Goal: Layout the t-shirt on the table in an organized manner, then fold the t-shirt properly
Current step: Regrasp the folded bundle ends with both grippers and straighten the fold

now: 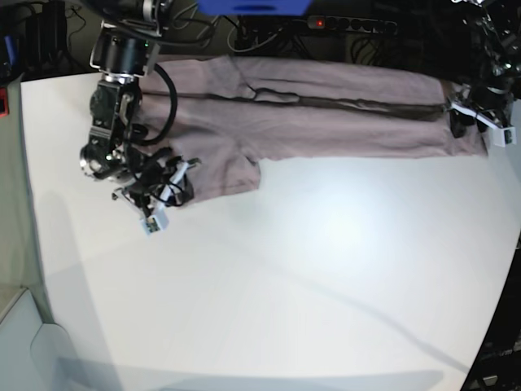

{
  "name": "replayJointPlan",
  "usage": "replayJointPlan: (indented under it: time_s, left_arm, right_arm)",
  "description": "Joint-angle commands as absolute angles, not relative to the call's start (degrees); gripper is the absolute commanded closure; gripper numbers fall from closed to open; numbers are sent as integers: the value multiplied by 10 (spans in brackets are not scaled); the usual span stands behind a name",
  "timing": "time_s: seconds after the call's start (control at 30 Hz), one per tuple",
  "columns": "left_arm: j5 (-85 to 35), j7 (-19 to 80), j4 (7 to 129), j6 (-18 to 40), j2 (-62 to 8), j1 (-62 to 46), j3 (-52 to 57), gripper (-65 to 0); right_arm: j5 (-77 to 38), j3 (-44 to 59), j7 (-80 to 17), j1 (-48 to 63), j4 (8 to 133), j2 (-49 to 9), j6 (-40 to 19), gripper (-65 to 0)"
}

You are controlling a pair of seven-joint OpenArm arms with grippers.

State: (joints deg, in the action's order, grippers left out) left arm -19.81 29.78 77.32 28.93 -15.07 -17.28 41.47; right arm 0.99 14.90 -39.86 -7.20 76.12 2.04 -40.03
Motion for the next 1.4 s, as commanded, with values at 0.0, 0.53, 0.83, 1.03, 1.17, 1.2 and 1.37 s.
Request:
replayJointPlan:
  time_s: [0.0,0.53,0.83,1.03,1.17,1.2,1.37]
  left_arm:
    - [-198,310,778,293,-156,-175,415,-316]
    - [-198,310,778,293,-160,-169,414,-317]
    - [-198,310,775,293,-168,-161,414,-317]
    - [-198,310,778,293,-168,-162,415,-317]
    - [-198,310,778,293,-168,-165,415,-317]
    - [-199,310,778,293,-168,-165,415,-317]
    - [-203,311,778,293,-168,-169,416,-325]
  right_arm:
    - [12,147,-412,-66,765,21,-400,-31]
    - [11,150,-478,97,1116,6,-400,0]
    - [11,189,-503,186,1146,7,-400,0]
    - [11,196,-474,213,1121,7,-400,0]
    - [11,196,-466,212,1089,7,-400,0]
    - [11,196,-466,211,1082,7,-400,0]
    - [11,194,-450,209,1055,7,-400,0]
